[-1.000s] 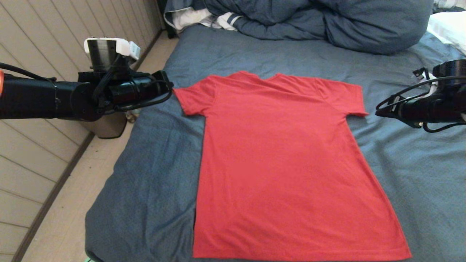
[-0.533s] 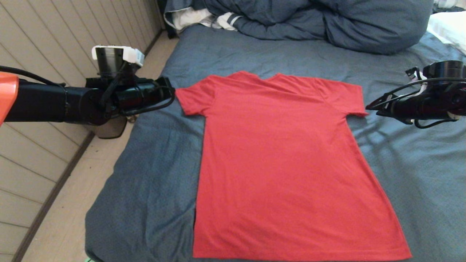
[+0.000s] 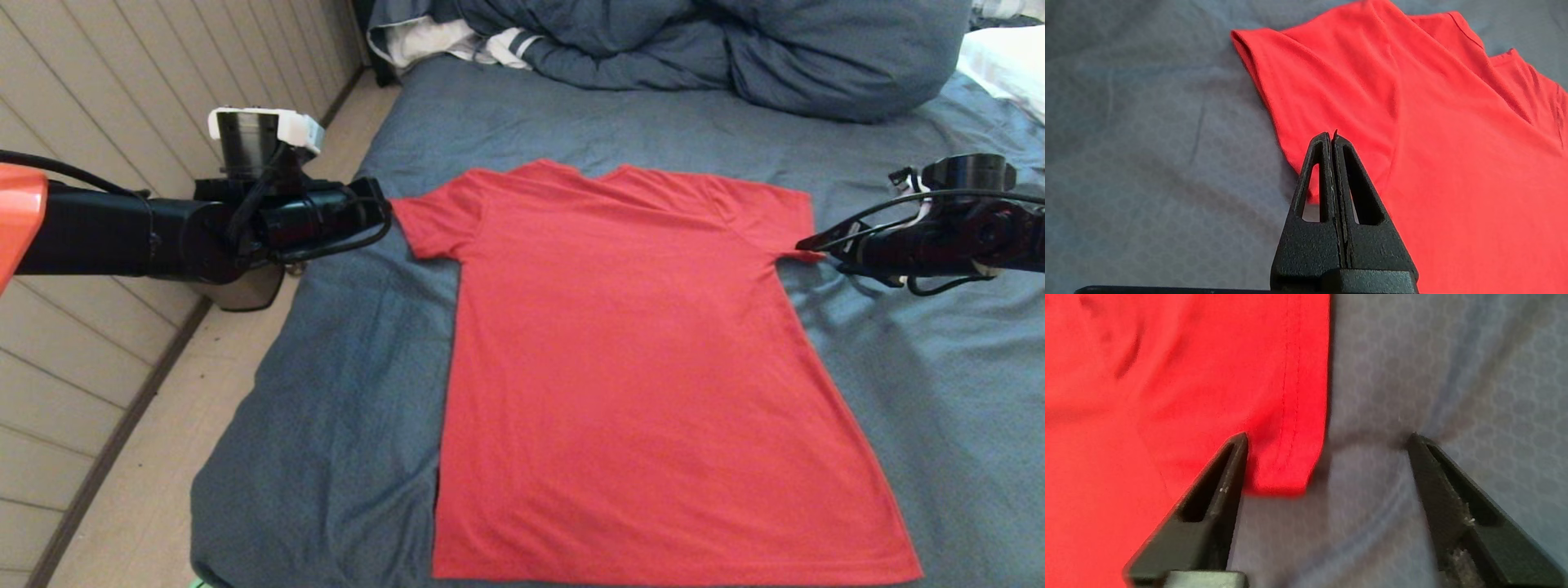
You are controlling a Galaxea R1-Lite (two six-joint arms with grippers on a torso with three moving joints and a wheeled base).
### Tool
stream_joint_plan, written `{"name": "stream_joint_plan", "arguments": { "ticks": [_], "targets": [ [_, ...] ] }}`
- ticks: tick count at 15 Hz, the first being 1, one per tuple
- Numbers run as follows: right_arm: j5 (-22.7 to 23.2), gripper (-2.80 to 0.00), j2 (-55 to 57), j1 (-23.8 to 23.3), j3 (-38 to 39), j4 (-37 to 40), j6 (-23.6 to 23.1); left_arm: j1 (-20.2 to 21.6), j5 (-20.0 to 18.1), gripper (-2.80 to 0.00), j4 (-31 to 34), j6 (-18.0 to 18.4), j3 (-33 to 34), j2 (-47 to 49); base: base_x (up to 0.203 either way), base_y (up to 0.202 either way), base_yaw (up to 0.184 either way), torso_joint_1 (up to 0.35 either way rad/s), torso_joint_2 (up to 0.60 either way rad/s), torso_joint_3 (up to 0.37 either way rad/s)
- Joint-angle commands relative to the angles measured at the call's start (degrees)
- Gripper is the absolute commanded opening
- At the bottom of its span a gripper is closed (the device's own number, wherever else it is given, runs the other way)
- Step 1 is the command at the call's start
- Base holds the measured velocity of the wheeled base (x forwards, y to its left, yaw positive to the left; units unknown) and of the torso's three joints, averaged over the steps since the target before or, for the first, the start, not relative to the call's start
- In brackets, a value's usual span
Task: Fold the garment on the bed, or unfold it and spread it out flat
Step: Fold the red T-shirt
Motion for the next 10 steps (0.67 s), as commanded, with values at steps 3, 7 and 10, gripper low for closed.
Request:
{"name": "stream_joint_plan", "arguments": {
  "ticks": [3,7,10],
  "targets": [
    [0.3,-2.8,0.9,0.7,-1.9,0.1,3.1,0.0,-0.1,-2.8,-0.1,0.0,-0.7,-0.1,0.0,0.0,0.0,0.0,0.0,0.0],
    [0.3,-2.8,0.9,2.4,-2.0,0.0,3.2,0.0,-0.1,-2.8,-0.1,-0.2,-0.1,-0.1,0.0,0.0,0.0,0.0,0.0,0.0],
    [0.2,-2.8,1.0,2.9,-3.3,0.0,3.2,0.3,-0.1,-2.8,-0.1,-0.3,0.1,0.0,0.0,0.0,0.0,0.0,0.0,0.0]
  ]
}}
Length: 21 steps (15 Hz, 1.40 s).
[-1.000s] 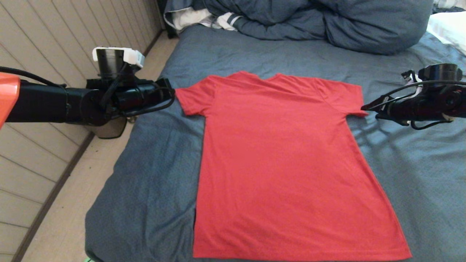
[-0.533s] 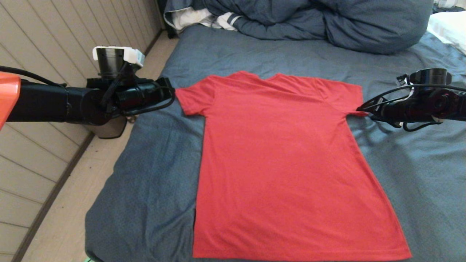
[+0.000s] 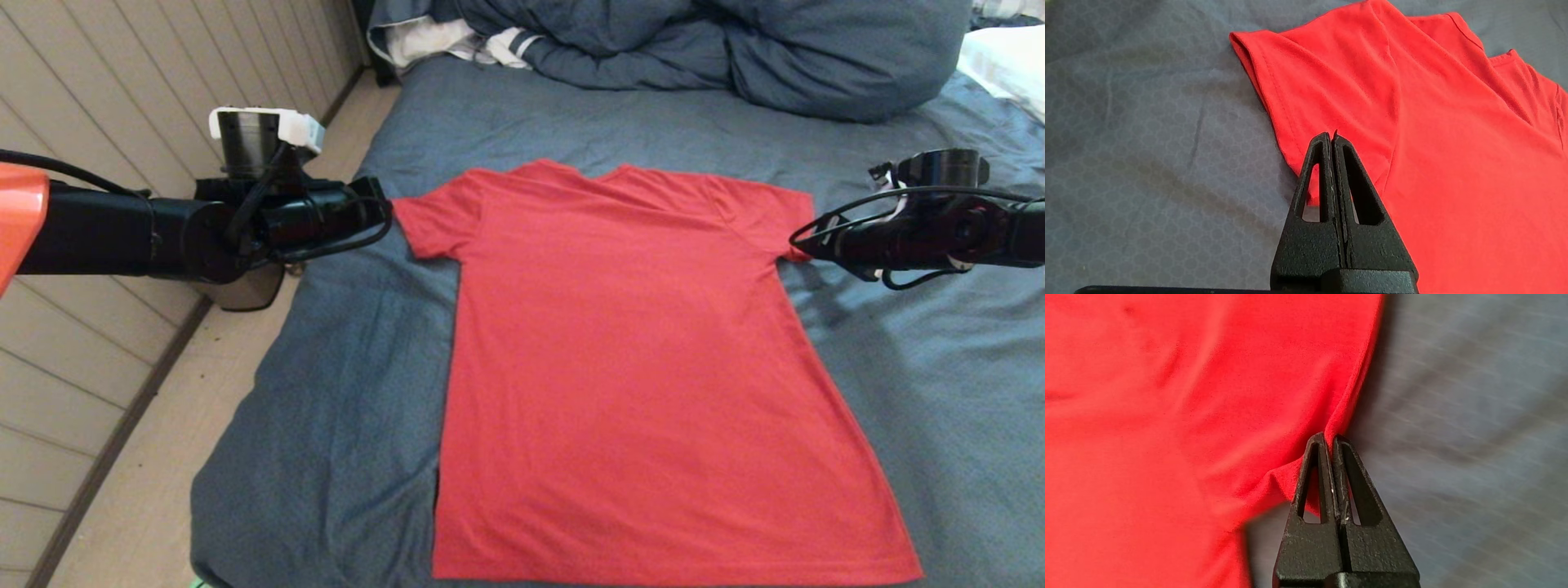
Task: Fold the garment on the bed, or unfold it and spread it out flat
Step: Fold the red T-shirt
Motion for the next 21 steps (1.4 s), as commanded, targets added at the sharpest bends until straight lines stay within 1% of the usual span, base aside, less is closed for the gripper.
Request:
{"name": "stream_joint_plan", "arguments": {
  "ticks": [1,3,5,6,7,8,9,11,15,18,19,20,21],
  "targets": [
    [0.1,-2.8,-0.2,0.1,-1.4,0.0,0.2,0.4,0.0,-2.8,-0.1,-0.2,0.2,-0.1,0.0,0.0,0.0,0.0,0.0,0.0],
    [0.1,-2.8,-1.1,0.9,-2.1,0.0,0.2,0.5,0.0,-2.8,-0.2,-0.3,0.3,-0.3,0.0,0.0,0.0,0.0,0.0,0.0],
    [-1.4,-2.8,-2.3,4.0,-1.6,-0.3,0.1,0.8,0.0,-2.8,-0.1,-0.5,0.3,-0.4,0.0,0.0,0.0,0.0,0.0,0.0],
    [-3.8,-2.8,-2.6,6.1,-1.5,-1.1,0.0,0.8,0.0,-2.8,-0.2,-0.5,0.3,-0.4,0.0,0.0,0.0,0.0,0.0,0.0],
    [-8.7,-2.8,-2.6,8.4,-1.5,-3.2,-0.3,0.9,0.0,-2.8,-0.3,-0.4,0.2,-0.4,0.0,0.0,0.0,0.0,0.0,0.0],
    [-11.9,-2.8,-2.5,10.7,-1.4,-5.5,-0.8,0.9,0.0,-2.8,-0.9,-0.2,0.3,-0.4,0.0,0.0,0.0,0.0,0.0,0.0],
    [-14.2,-2.8,-2.4,13.0,-1.2,-7.6,-1.8,0.8,0.0,-2.8,-1.4,-0.1,0.4,-0.3,0.0,0.0,0.0,0.0,0.0,0.0],
    [-15.1,-2.8,-2.9,16.6,-0.2,-8.7,-3.4,1.0,0.0,-2.8,-2.3,-0.1,1.2,-0.5,0.0,0.0,0.0,0.0,0.0,0.0],
    [-15.8,-2.8,-3.2,22.8,0.3,-8.8,-4.0,1.8,-0.1,-2.8,-3.0,-0.1,1.9,0.0,0.0,0.0,0.0,0.0,0.0,0.0],
    [-16.0,-2.8,-3.3,25.4,2.6,-8.9,-7.3,2.3,-0.1,-2.8,-3.0,-0.2,2.0,0.3,0.0,0.0,0.0,0.0,0.0,0.0],
    [-16.7,-2.8,-3.2,25.6,3.2,-8.9,-8.4,2.3,-0.2,-2.8,-3.0,-0.3,2.1,0.5,0.0,0.0,0.0,0.0,0.0,0.0],
    [-17.0,-2.8,-3.0,25.5,3.2,-8.9,-8.5,2.3,-0.2,-2.8,-3.0,-0.2,2.2,0.7,0.0,0.0,0.0,0.0,0.0,0.0],
    [-17.2,0.0,-2.8,25.4,3.4,-8.8,-8.4,2.3,-0.2,-2.8,-3.0,-0.2,2.3,0.8,0.0,0.0,0.0,0.0,0.0,0.0]
  ]
}}
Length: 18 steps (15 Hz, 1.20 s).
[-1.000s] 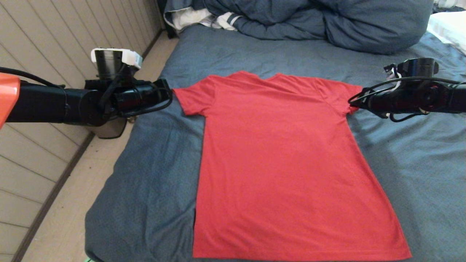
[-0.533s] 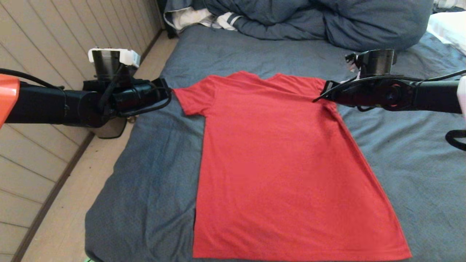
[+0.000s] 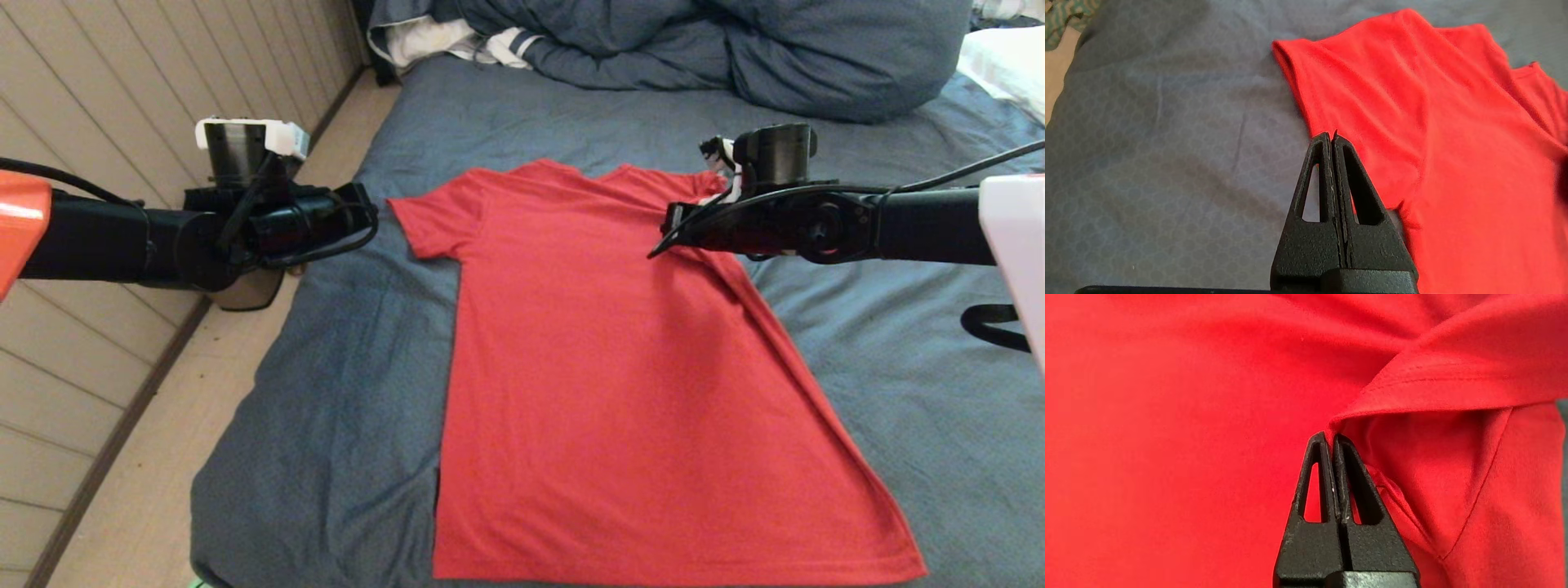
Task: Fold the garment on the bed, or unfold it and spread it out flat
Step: Fold the red T-shirt
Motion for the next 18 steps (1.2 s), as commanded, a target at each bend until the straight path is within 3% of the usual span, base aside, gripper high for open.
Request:
{"name": "stream_joint_plan", "arguments": {
  "ticks": [1,7,11,18],
  "targets": [
    [-0.2,0.0,0.1,-0.2,0.8,0.0,0.1,0.0,-0.1,-2.8,-0.1,-0.1,0.3,0.4,0.0,0.0,0.0,0.0,0.0,0.0],
    [-0.1,0.0,-2.8,-0.7,0.8,0.0,0.2,-0.1,-0.1,-2.8,-0.1,-0.4,0.5,0.2,0.0,0.0,0.0,0.0,0.0,0.0],
    [0.0,0.0,-5.7,-4.6,-1.2,0.2,0.7,-0.1,-0.1,-2.8,-0.1,-0.3,0.5,-1.0,0.0,0.0,0.0,0.0,0.0,0.0],
    [-0.2,0.0,2.4,-9.3,-6.2,-0.4,0.6,-0.1,0.0,-2.8,-1.2,-0.1,3.4,-2.6,0.0,0.0,0.0,0.0,0.0,0.0]
  ]
}}
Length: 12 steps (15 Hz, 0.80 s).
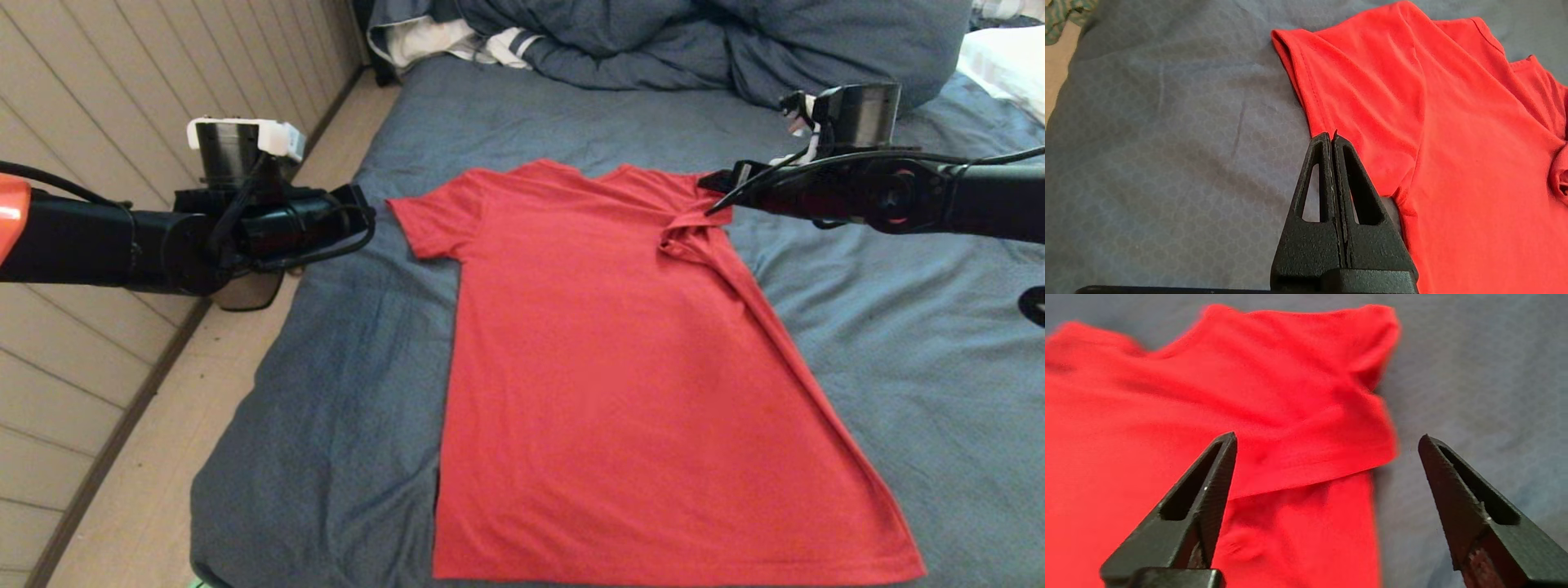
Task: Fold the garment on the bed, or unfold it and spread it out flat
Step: Fold the red T-shirt
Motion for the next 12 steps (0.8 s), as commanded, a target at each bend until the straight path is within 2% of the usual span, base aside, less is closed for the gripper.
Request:
{"name": "stream_joint_plan", "arguments": {
  "ticks": [1,4,8,9,12],
  "targets": [
    [-0.1,0.0,4.8,-0.7,-0.9,-1.4,0.0,0.0,0.1,-2.8,-2.0,0.0,1.3,-0.5,0.0,0.0,0.0,0.0,0.0,0.0],
    [-0.9,0.0,8.4,-0.8,-1.1,-6.9,-0.3,0.0,0.1,-2.8,-3.9,0.0,3.5,-0.7,0.0,0.0,0.0,0.0,0.0,0.0],
    [-0.5,0.0,8.7,-0.6,-1.1,-6.8,-0.1,0.0,0.2,-2.8,-3.9,0.0,3.4,-0.6,0.0,0.0,0.0,0.0,0.0,0.0],
    [-0.8,-2.8,8.6,-0.4,-1.1,-6.6,0.2,0.0,0.1,-2.8,-3.9,-0.1,3.4,-0.4,0.0,0.0,0.0,0.0,0.0,0.0],
    [-0.8,-2.8,7.7,-0.1,-1.1,-6.8,1.9,0.0,0.1,-2.8,-3.9,0.0,3.0,0.0,0.0,0.0,0.0,0.0,0.0,0.0]
  ]
}}
